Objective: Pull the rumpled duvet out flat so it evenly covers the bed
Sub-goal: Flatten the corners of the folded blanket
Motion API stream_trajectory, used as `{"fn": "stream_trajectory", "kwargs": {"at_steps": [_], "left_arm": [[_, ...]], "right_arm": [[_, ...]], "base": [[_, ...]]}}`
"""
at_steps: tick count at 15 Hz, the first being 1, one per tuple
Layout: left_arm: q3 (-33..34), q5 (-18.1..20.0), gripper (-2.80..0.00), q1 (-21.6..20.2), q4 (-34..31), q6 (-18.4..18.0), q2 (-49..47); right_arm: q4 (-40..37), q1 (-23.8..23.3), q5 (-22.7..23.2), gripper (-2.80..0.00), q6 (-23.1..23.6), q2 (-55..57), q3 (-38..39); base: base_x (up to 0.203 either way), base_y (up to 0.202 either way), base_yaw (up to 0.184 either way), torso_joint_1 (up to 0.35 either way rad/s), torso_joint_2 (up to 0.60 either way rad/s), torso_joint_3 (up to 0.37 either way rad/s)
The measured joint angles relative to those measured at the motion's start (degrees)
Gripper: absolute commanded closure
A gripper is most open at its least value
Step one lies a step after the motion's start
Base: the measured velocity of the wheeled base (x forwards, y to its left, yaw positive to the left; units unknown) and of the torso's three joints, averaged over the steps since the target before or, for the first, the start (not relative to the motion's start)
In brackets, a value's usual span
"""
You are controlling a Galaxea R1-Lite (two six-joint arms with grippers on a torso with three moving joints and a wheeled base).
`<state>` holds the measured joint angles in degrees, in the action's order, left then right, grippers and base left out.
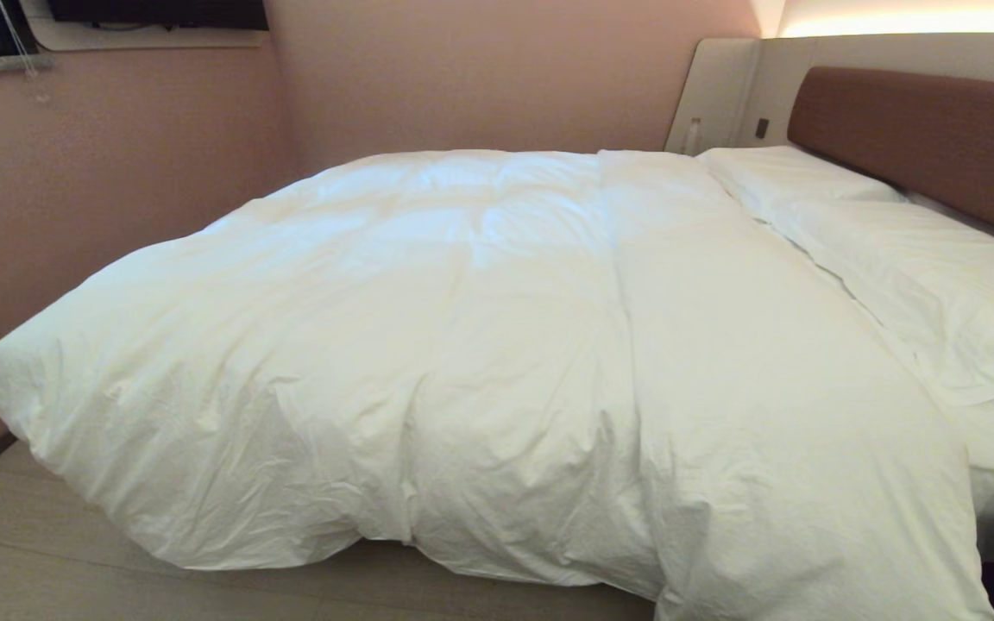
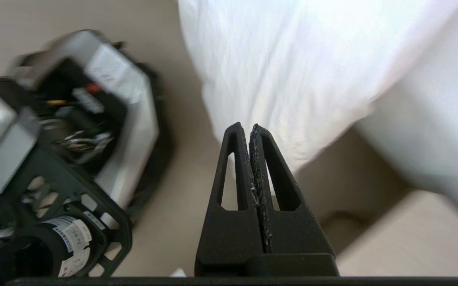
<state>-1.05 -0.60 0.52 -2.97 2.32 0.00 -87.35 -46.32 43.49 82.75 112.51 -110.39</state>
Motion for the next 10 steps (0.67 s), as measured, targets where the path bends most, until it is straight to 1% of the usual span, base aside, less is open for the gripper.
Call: {"fn": "stream_trajectory", "kwargs": {"at_steps": [2,4,5,8,10], "left_arm": [[0.0,0.0,0.0,0.0,0.0,0.0,0.0],[0.0,0.0,0.0,0.0,0.02,0.02,0.0],[0.0,0.0,0.0,0.0,0.0,0.02,0.0],[0.0,0.01,0.0,0.0,0.02,0.02,0.0],[0.0,0.0,0.0,-0.04,-0.02,0.02,0.0]], "right_arm": [[-0.02,0.43,0.2,0.0,-0.15,-8.2,0.08],[-0.02,2.83,0.63,0.0,-0.84,-17.53,0.13],[-0.05,4.55,0.64,0.0,-1.49,-21.52,0.16],[-0.06,11.93,-0.08,0.0,-5.03,-31.63,1.1],[-0.02,14.13,0.21,0.0,-8.53,-36.24,3.15]], "base": [[0.0,0.0,0.0,0.0,0.0,0.0],[0.0,0.0,0.0,0.0,0.0,0.0],[0.0,0.0,0.0,0.0,0.0,0.0],[0.0,0.0,0.0,0.0,0.0,0.0],[0.0,0.0,0.0,0.0,0.0,0.0]]}}
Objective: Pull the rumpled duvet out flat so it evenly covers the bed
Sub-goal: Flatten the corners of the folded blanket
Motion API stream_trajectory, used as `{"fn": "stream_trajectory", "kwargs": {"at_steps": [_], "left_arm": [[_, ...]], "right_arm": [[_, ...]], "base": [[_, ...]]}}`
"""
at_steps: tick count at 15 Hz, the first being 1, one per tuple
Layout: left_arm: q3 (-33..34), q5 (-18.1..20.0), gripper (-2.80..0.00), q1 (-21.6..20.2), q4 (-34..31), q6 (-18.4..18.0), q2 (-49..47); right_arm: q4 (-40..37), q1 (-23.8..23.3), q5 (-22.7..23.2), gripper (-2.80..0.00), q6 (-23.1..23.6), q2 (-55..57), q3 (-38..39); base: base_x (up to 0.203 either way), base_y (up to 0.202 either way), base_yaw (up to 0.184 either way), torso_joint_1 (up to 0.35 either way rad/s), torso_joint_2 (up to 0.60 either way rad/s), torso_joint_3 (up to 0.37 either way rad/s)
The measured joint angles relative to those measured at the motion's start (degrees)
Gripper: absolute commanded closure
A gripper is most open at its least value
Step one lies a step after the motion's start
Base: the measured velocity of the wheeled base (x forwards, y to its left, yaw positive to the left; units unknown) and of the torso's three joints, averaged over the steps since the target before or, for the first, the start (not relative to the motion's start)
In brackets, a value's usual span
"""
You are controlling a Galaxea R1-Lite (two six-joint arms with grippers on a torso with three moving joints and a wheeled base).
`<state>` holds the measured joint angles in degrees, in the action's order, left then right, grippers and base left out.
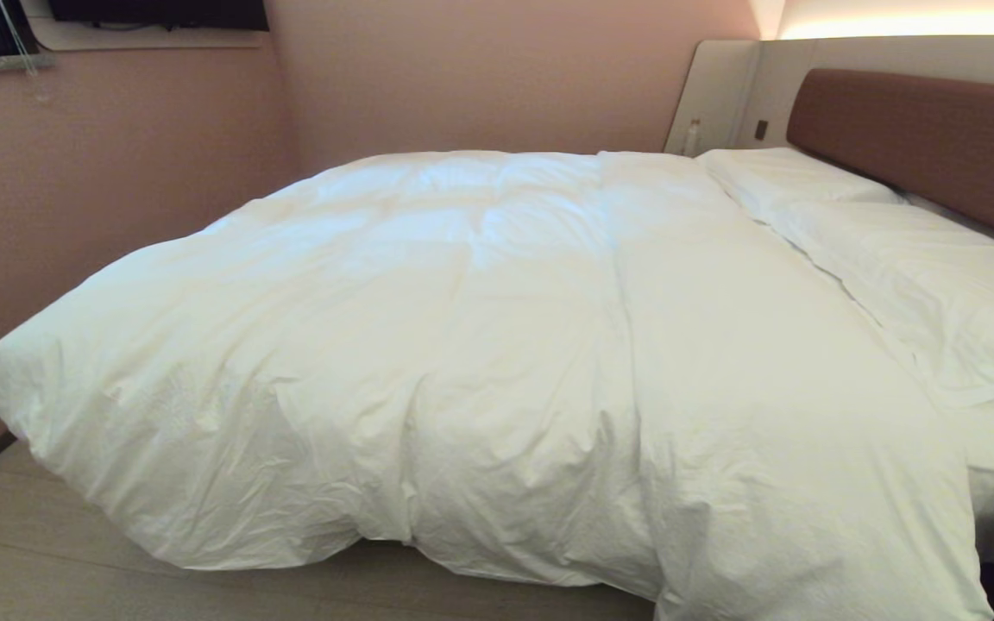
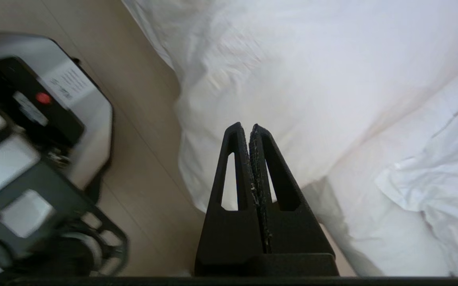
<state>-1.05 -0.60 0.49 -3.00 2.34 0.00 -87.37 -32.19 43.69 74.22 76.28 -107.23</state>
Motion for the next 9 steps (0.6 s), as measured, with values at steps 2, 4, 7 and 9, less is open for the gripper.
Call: {"fn": "stream_trajectory", "kwargs": {"at_steps": [2,4,7,9], "left_arm": [[0.0,0.02,0.0,0.03,0.02,0.0,0.0],[0.0,0.0,0.0,0.04,0.02,0.0,0.0],[0.0,0.02,0.0,0.04,0.02,-0.03,0.0],[0.0,0.02,0.0,0.04,0.02,0.0,0.0]], "right_arm": [[0.04,0.63,0.2,0.0,-2.83,-3.03,0.74],[0.07,-0.02,-0.09,0.0,-5.26,-4.58,0.87],[0.11,-1.01,1.08,0.0,-7.69,-7.45,0.73],[0.09,-2.91,3.21,0.0,-9.19,-9.84,-0.39]], "base": [[0.0,0.0,0.0,0.0,0.0,0.0],[0.0,0.0,0.0,0.0,0.0,0.0],[0.0,0.0,0.0,0.0,0.0,0.0],[0.0,0.0,0.0,0.0,0.0,0.0]]}}
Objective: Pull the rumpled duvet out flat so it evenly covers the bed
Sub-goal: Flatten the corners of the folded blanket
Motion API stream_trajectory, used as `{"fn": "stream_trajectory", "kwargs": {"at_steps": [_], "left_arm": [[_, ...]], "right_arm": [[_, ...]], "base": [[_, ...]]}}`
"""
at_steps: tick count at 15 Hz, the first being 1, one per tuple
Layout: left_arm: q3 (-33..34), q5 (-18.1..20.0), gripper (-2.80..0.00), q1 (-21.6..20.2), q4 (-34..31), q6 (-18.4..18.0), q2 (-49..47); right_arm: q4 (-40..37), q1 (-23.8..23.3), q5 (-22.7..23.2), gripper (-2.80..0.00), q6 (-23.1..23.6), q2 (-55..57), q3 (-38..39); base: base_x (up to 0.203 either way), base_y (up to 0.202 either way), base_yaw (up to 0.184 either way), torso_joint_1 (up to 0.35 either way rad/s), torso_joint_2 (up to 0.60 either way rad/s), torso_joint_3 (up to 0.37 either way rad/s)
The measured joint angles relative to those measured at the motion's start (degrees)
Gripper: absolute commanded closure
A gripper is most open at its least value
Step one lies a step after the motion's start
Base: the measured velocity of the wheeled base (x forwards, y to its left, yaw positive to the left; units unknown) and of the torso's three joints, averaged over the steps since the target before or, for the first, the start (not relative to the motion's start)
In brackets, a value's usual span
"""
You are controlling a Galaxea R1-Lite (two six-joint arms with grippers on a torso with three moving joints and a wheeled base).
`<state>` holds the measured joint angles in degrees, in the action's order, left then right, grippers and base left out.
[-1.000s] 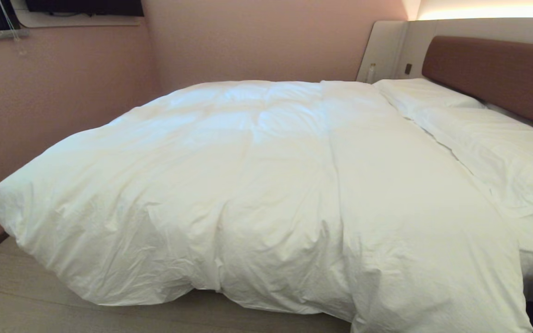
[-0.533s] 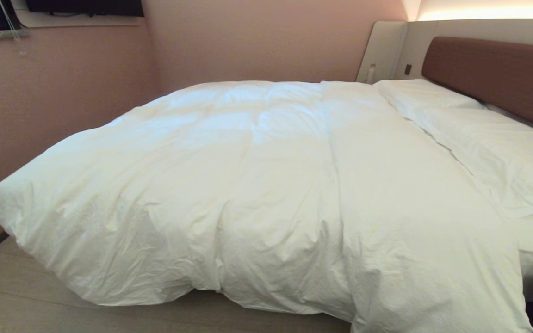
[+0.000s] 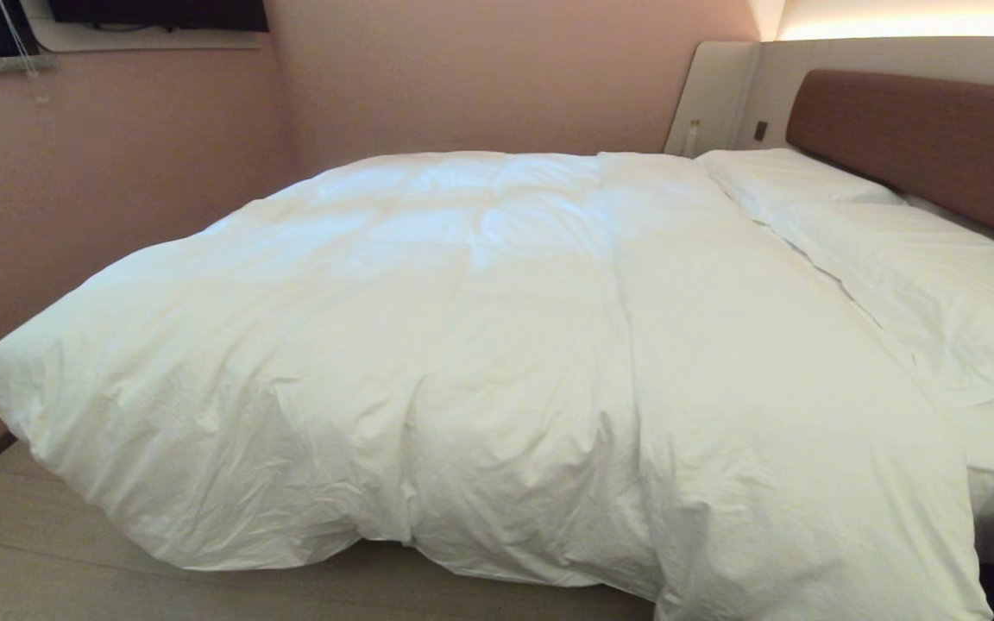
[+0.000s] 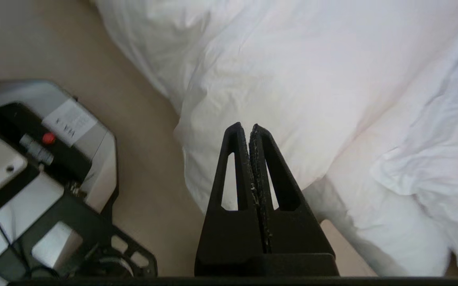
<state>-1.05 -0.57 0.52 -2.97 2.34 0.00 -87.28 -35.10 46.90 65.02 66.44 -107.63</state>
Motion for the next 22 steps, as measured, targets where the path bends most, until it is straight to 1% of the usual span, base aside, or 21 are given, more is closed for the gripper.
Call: {"fn": "stream_trajectory", "kwargs": {"at_steps": [2,4,6,8,11,12,15,18,22], "left_arm": [[0.0,-0.02,0.0,0.0,0.02,-0.07,0.0],[0.0,0.24,0.0,-0.04,-0.11,-1.99,0.0],[0.04,0.37,0.0,0.0,-0.07,-2.77,0.0],[0.04,0.3,0.0,0.0,0.0,-2.32,0.0],[0.01,0.3,0.0,0.0,-0.02,-2.04,0.0],[0.01,0.37,0.0,0.0,-0.05,-2.07,0.0],[0.01,0.34,0.0,-0.04,0.0,-2.44,0.0],[0.04,0.11,0.0,-0.04,0.06,-1.93,0.0],[0.11,0.13,0.0,0.0,0.0,-1.66,0.0]], "right_arm": [[-0.01,-3.92,2.24,0.0,-1.55,-1.4,-1.31],[0.02,-9.59,2.91,0.0,-2.29,-2.11,-2.1],[0.02,-11.59,2.46,0.0,-1.83,-3.04,-1.37],[0.0,-12.1,0.96,0.0,-0.74,-4.23,-0.01],[0.0,-11.67,-2.65,0.0,-0.75,-5.59,3.68],[0.0,-11.46,-2.89,0.0,-0.83,-5.74,4.5],[0.02,-11.26,-1.75,0.0,-0.96,-5.8,5.23],[0.05,-11.26,-0.76,0.0,-0.97,-6.02,5.29],[0.04,-11.18,-0.31,0.0,-1.8,-5.72,5.29]], "base": [[0.0,0.0,0.0,0.0,0.0,0.0],[0.0,0.0,0.0,0.0,0.0,0.0],[0.0,0.0,0.0,0.0,0.0,0.0],[0.0,0.0,0.0,0.0,0.0,0.0],[0.0,0.0,0.0,0.0,0.0,0.0],[0.0,0.0,0.0,0.0,0.0,0.0],[0.0,0.0,0.0,0.0,0.0,0.0],[0.0,0.0,0.0,0.0,0.0,0.0],[-0.129,0.0,0.001,0.002,0.0,0.002]]}}
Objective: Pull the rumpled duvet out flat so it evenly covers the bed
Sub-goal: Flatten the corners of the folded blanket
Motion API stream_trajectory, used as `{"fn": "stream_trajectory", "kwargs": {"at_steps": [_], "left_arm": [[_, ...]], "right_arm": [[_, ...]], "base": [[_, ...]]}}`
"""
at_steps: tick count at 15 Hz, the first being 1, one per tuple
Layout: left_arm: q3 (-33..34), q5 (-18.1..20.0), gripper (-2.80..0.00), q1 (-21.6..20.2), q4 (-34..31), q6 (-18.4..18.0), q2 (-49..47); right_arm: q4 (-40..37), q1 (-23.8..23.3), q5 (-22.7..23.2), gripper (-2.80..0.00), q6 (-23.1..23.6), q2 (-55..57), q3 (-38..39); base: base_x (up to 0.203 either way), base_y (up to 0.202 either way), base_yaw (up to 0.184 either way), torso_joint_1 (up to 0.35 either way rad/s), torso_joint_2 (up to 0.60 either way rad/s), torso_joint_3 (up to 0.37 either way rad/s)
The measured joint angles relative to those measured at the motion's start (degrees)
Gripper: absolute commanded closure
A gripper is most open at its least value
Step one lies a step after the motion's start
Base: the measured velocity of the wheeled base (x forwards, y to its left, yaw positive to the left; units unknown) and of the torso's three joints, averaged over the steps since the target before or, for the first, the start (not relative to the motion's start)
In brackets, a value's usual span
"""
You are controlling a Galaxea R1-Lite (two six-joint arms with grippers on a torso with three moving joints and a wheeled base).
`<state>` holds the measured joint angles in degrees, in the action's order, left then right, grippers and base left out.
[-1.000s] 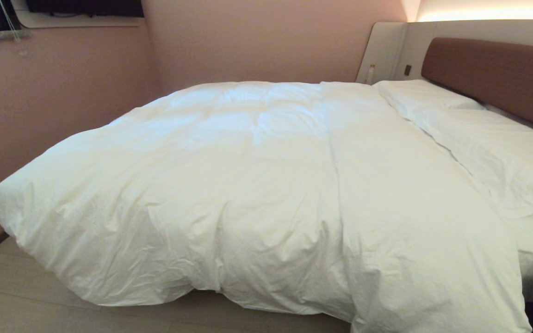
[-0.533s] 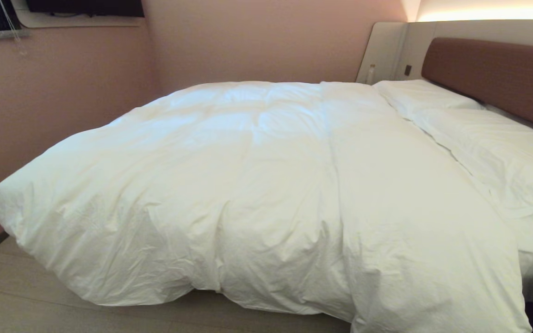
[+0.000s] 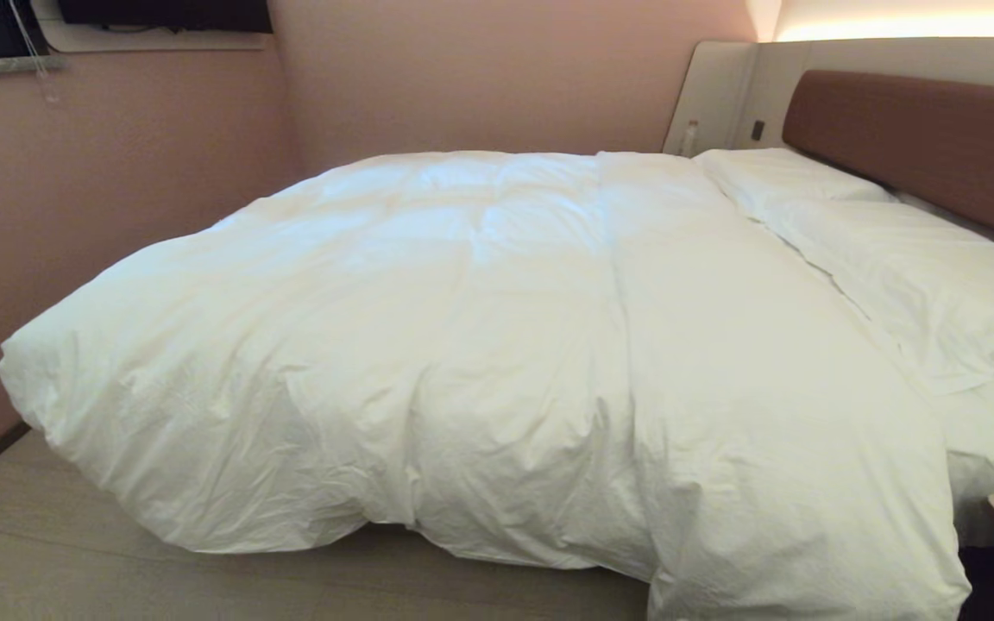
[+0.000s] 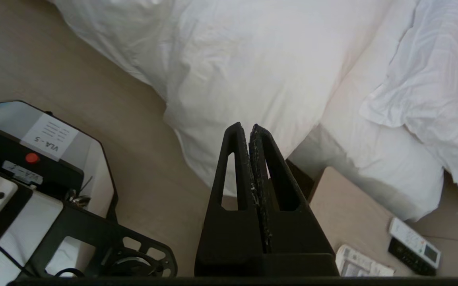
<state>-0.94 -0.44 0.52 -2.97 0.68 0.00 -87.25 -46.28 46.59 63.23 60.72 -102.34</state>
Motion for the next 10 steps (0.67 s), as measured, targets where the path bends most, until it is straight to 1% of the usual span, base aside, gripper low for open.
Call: {"fn": "stream_trajectory", "kwargs": {"at_steps": [3,6,7,10], "left_arm": [[-0.02,0.04,0.0,-0.01,-0.02,0.09,0.0],[-0.07,0.03,0.0,-0.03,0.03,0.06,0.0],[-0.07,0.0,0.0,-0.01,0.02,0.09,0.0],[-0.07,0.02,0.0,-0.02,-0.02,0.08,0.0]], "right_arm": [[0.01,0.16,1.84,0.0,-0.48,0.45,0.74],[-0.01,2.5,5.72,0.0,-1.77,1.89,1.43],[-0.04,3.04,7.46,0.0,-2.79,3.03,1.18],[0.01,3.2,10.51,0.0,-6.9,8.27,-1.67]], "base": [[0.0,0.0,0.0,0.0,0.0,0.0],[0.0,0.0,0.0,0.0,0.0,0.0],[0.0,0.0,0.0,0.0,0.0,0.0],[0.0,0.0,0.0,0.0,0.0,0.0]]}}
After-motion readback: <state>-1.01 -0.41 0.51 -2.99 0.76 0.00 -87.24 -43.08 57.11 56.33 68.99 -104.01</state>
